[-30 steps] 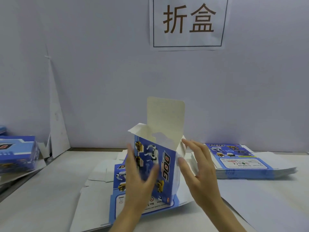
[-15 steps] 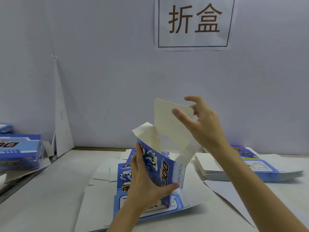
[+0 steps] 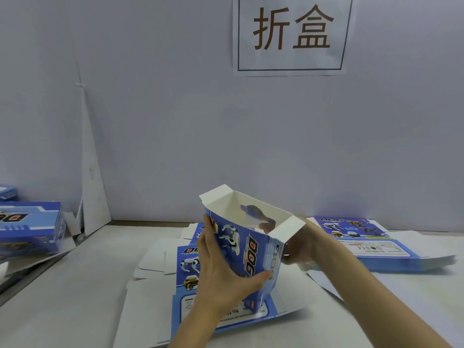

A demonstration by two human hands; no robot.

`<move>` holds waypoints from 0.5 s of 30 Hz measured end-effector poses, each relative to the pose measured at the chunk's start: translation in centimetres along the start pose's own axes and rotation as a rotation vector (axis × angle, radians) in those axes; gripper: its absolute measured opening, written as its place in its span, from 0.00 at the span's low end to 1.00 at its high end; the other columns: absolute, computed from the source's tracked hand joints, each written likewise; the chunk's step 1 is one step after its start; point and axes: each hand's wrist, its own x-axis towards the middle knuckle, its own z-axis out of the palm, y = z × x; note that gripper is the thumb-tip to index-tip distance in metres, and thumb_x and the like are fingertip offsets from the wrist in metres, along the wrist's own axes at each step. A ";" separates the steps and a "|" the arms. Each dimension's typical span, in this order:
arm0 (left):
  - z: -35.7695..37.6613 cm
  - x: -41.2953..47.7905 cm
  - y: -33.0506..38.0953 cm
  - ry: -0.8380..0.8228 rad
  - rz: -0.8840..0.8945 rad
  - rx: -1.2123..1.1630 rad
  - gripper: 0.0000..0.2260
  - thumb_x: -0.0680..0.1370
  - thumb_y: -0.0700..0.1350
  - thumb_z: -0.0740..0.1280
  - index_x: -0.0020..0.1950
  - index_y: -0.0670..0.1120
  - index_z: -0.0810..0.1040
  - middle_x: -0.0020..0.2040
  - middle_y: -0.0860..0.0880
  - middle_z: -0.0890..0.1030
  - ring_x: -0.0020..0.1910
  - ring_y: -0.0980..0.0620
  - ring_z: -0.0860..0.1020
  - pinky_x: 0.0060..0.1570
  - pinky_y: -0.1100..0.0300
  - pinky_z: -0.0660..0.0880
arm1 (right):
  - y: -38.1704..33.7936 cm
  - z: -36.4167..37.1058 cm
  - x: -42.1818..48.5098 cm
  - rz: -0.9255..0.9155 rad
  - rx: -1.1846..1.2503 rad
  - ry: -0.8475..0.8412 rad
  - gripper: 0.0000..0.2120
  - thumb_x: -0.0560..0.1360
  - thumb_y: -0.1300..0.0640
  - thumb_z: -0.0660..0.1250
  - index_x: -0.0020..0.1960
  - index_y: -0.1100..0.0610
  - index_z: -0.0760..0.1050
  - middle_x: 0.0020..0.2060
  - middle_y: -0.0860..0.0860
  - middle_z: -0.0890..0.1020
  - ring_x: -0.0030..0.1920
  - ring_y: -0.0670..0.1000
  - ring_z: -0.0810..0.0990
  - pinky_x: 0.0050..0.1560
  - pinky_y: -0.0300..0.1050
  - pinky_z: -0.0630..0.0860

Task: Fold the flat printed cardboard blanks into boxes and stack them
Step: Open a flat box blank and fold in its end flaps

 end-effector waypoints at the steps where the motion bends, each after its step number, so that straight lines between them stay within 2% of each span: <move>1: 0.0 -0.1 0.0 -0.004 0.017 0.016 0.57 0.55 0.69 0.73 0.63 0.75 0.29 0.64 0.69 0.53 0.66 0.65 0.56 0.64 0.56 0.67 | -0.2 0.0 -0.1 -0.039 0.017 0.005 0.07 0.76 0.59 0.65 0.44 0.61 0.81 0.41 0.56 0.83 0.40 0.52 0.78 0.39 0.42 0.72; 4: -0.2 -0.3 0.0 -0.045 0.038 0.022 0.57 0.55 0.70 0.73 0.62 0.76 0.27 0.62 0.72 0.53 0.63 0.71 0.54 0.61 0.63 0.63 | -1.6 -0.2 -0.4 -0.251 0.076 0.121 0.09 0.77 0.60 0.66 0.54 0.64 0.78 0.37 0.56 0.81 0.34 0.51 0.77 0.31 0.39 0.73; 7: -0.2 -0.1 -0.2 -0.062 0.052 0.035 0.56 0.55 0.70 0.72 0.61 0.75 0.27 0.63 0.72 0.52 0.65 0.69 0.53 0.63 0.64 0.62 | -2.7 -0.5 -0.8 -0.487 0.065 0.235 0.09 0.77 0.60 0.67 0.54 0.63 0.77 0.38 0.55 0.80 0.35 0.51 0.79 0.27 0.37 0.74; 11: -0.3 0.0 -0.4 -0.081 0.049 0.029 0.55 0.56 0.70 0.72 0.61 0.75 0.27 0.63 0.73 0.51 0.67 0.66 0.54 0.65 0.62 0.62 | -3.7 -0.4 -1.2 -0.729 -0.035 0.276 0.12 0.77 0.61 0.66 0.59 0.53 0.77 0.45 0.53 0.82 0.40 0.49 0.80 0.32 0.39 0.78; 13: -0.3 0.0 -0.4 -0.077 0.042 0.021 0.55 0.56 0.68 0.72 0.60 0.77 0.27 0.60 0.74 0.53 0.66 0.66 0.55 0.66 0.60 0.63 | -4.2 -0.4 -1.4 -0.849 -0.072 0.241 0.13 0.78 0.62 0.65 0.58 0.48 0.78 0.45 0.51 0.82 0.40 0.47 0.80 0.38 0.42 0.77; 15: -0.3 0.1 -0.4 -0.063 0.043 0.016 0.55 0.56 0.67 0.73 0.59 0.78 0.26 0.59 0.73 0.54 0.64 0.67 0.55 0.64 0.60 0.63 | -4.5 -0.4 -1.6 -0.989 -0.150 0.229 0.14 0.78 0.63 0.65 0.55 0.45 0.79 0.45 0.46 0.83 0.40 0.40 0.79 0.44 0.38 0.75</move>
